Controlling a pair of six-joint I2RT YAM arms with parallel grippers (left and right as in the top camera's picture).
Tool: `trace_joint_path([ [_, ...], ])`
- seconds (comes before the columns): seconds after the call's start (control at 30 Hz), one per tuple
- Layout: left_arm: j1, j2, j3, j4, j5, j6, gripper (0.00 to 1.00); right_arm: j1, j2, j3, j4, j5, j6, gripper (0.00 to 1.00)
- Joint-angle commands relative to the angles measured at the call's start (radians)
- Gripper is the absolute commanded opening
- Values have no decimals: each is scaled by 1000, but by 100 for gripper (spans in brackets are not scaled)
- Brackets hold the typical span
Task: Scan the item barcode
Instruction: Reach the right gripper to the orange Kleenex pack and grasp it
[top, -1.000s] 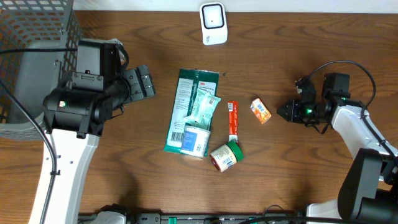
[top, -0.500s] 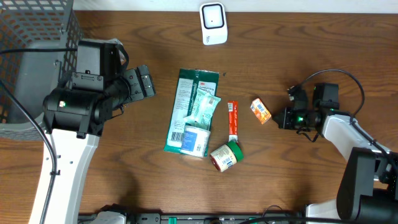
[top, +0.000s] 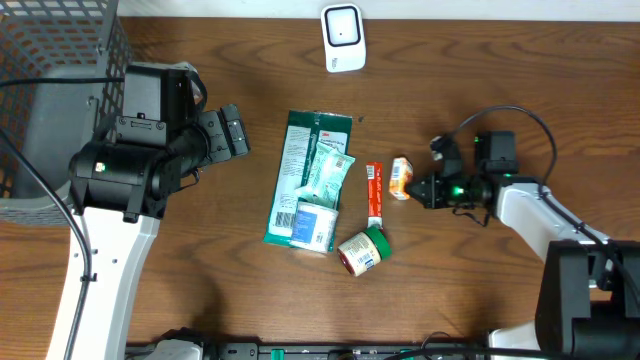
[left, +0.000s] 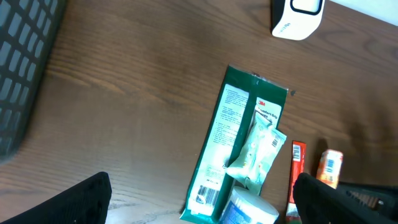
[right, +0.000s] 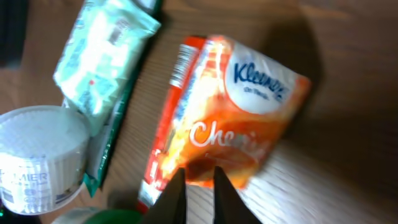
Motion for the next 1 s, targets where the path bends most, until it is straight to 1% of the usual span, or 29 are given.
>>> trace_joint_path([
  [0.0,3,-1,6,0,-6,13,94,49,3,-5,60,-27,9,15],
  [0.03,3,-1,6,0,-6,13,94,53,3,-5,82,-25,25,15],
  [0.13,3,-1,6,0,-6,13,94,48,3,-5,169,6,167,14],
  [0.2,3,-1,6,0,-6,13,94,40,3,-4,195,19,238,16],
  [0.23,3,-1,6,0,-6,13,94,36,3,-4,198,27,260,18],
  [0.27,3,-1,6,0,-6,13,94,34,3,-5,197,48,286,25],
  [0.33,3,-1,6,0,-6,13,94,36,3,-5,180,99,326,34],
  [0.37,3,-1,6,0,-6,13,94,40,3,-5,168,132,343,42],
  [0.4,3,-1,6,0,-6,13,94,46,3,-5,155,166,357,45],
  [0.53,3,-1,6,0,-6,13,94,90,4,-6,101,299,404,47],
  [0.6,3,-1,6,0,-6,13,94,114,4,-7,100,324,405,45],
  [0.63,3,-1,6,0,-6,13,94,124,4,-8,100,341,416,43],
  [0.7,3,-1,6,0,-6,13,94,141,4,-14,100,390,450,42],
  [0.77,3,-1,6,0,-6,13,94,151,4,-25,114,431,479,42],
  [0.87,3,-1,6,0,-6,13,94,160,4,-50,162,436,487,42],
  [0.97,3,-1,6,0,-6,13,94,160,4,-75,210,437,497,46],
])
